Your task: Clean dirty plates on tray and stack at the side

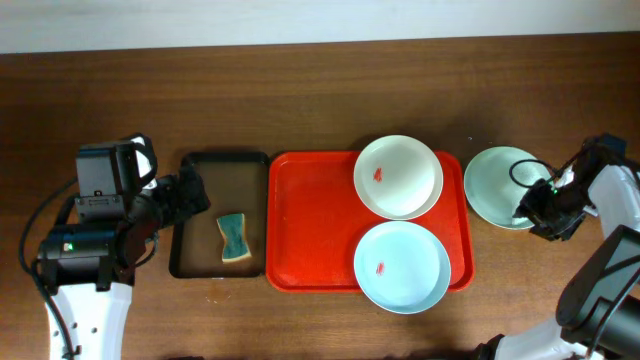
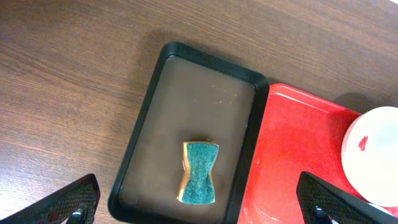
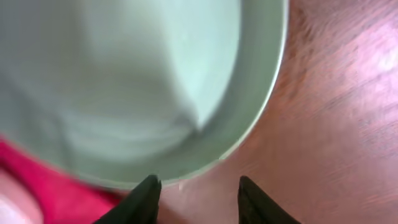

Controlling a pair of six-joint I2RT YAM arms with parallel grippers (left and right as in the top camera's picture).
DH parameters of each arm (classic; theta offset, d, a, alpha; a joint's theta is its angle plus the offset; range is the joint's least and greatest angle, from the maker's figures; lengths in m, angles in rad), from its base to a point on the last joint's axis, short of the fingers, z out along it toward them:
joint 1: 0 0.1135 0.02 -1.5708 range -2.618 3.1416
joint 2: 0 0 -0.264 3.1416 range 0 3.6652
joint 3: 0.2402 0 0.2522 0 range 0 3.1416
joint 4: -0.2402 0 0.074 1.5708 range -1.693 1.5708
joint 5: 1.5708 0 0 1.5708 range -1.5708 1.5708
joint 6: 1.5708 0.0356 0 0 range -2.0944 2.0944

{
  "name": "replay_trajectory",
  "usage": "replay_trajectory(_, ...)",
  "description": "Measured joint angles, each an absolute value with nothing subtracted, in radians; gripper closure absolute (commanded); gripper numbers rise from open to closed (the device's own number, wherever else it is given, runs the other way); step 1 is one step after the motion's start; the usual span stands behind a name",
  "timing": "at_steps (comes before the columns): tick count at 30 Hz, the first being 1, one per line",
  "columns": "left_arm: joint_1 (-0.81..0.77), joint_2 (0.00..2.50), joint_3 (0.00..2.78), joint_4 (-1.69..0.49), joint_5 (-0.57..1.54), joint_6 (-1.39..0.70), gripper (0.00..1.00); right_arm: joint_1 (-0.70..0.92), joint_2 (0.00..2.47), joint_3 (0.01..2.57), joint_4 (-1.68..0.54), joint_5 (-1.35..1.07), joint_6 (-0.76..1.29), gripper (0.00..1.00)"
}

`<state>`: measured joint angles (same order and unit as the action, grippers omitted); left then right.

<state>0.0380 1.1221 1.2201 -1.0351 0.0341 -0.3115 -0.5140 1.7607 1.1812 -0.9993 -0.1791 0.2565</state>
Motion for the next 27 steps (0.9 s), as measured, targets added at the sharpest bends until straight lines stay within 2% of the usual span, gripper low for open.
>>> replay_trajectory(5, 0.038, 1.122, 1.220, -1.035, 0.034, -0.311, 0.01, -0.381, 1.658, 1.204, -1.238, -0.234, 0.152, 0.54)
replay_trajectory(13, 0.038, 1.122, 1.220, -1.036, 0.034, -0.311, 0.01, -0.109, 1.570, 1.126, -1.253, -0.254, 0.149, 0.56)
replay_trajectory(16, 0.038, 1.122, 1.220, -1.036, 0.034, -0.311, 0.01, -0.062, 1.503, 1.079, -1.245, -0.253, 0.164, 0.55)
replay_trajectory(17, 0.038, 1.122, 1.220, -1.036, 0.034, -0.311, 0.01, -0.049, 1.470, 1.054, -1.237, -0.253, 0.173, 0.52)
replay_trajectory(18, 0.038, 1.122, 1.220, -1.035, 0.034, -0.311, 0.01, -0.042, 1.439, 1.026, -1.223, -0.253, 0.181, 0.01)
replay_trajectory(20, 0.038, 1.122, 1.220, -1.035, 0.034, -0.311, 0.01, -0.040, 1.403, 0.985, -1.175, -0.253, 0.189, 0.01)
replay_trajectory(22, 0.038, 1.122, 1.220, -1.036, 0.034, -0.311, 0.01, -0.040, 1.401, 0.962, -1.153, -0.257, 0.186, 0.05)
replay_trajectory(23, 0.038, 1.122, 1.220, -1.036, 0.034, -0.311, 0.01, -0.040, 1.402, 0.960, -1.154, -0.261, 0.187, 0.42)
replay_trajectory(24, 0.038, 1.122, 1.220, -1.036, 0.034, -0.311, 0.01, -0.040, 1.402, 0.960, -1.159, -0.263, 0.188, 0.55)
replay_trajectory(25, 0.038, 1.122, 1.220, -1.036, 0.034, -0.311, 0.01, -0.040, 1.402, 0.960, -1.167, -0.265, 0.187, 0.59)
replay_trajectory(27, 0.038, 1.122, 1.220, -1.036, 0.034, -0.311, 0.01, -0.040, 1.402, 0.957, -1.176, -0.265, 0.194, 0.59)
